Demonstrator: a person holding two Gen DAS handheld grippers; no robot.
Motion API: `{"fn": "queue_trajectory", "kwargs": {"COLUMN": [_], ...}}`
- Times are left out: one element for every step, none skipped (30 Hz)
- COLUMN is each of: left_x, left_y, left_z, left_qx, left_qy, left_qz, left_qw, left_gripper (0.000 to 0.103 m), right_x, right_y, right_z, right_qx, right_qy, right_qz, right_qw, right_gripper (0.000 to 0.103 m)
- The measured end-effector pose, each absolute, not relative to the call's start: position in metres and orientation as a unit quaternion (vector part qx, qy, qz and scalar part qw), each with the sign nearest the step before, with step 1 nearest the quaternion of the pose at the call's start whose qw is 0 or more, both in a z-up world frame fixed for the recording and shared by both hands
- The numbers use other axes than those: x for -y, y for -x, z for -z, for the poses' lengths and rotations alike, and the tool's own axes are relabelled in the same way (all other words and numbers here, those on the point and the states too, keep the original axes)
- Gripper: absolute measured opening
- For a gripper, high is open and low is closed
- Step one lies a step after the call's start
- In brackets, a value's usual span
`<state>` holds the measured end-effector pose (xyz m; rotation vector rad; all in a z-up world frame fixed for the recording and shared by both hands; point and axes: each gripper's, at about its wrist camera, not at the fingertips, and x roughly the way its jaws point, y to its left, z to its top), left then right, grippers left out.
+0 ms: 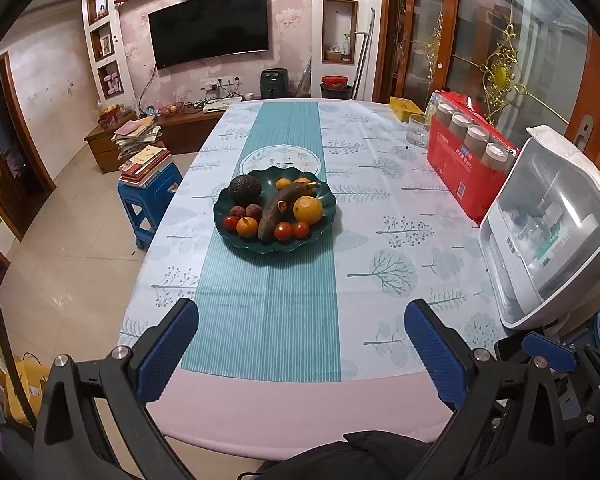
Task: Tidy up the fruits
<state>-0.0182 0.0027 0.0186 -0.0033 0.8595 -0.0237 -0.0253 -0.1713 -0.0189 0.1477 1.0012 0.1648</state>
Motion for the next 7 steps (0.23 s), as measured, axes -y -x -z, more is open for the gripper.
{"fn": "queue_trajectory", "kwargs": {"left_x": [-0.0021,-0.0022,-0.0019,-0.0018,-0.0017,-0.0016,-0.0013], "left_y": [0.0188,0.0179,0.0174,0.0176,0.0175,0.0177,0.0177], "left_z": [-0.019,-0.0188,-0.0188,-0.0188,-0.0188,-0.0188,-0.0187], "left_qx": [-0.417,-0.417,-0.417,-0.417,-0.417,-0.417,-0.417], "left_qy": [0.001,0.001,0.001,0.001,0.001,0.001,0.001], "left_qz": [0.011,0.011,0.012,0.012,0.011,0.011,0.012], "left_qw": [0.909,0.909,0.909,0.909,0.909,0.909,0.909], "left_gripper": [0.102,0.102,0.102,0.102,0.102,0.102,0.102], "right_x": [0.1716,0.1717,0.172,0.1724,0.1731,0.1737,0.1743], "right_y": [0.0241,0.0237,0.0229,0.0215,0.0202,0.019,0.018], "right_z": [0.0192,0.0195,0.0195,0.02,0.0206,0.0204,0.0207], "right_qx": [-0.479,-0.48,-0.48,-0.481,-0.482,-0.483,-0.483], "right_qy": [-0.07,-0.07,-0.071,-0.071,-0.071,-0.071,-0.071], "right_qz": [-0.079,-0.078,-0.078,-0.078,-0.077,-0.077,-0.077], "right_qw": [0.871,0.871,0.871,0.87,0.87,0.869,0.869], "right_gripper": [0.103,0.103,0.103,0.103,0.103,0.103,0.103]}}
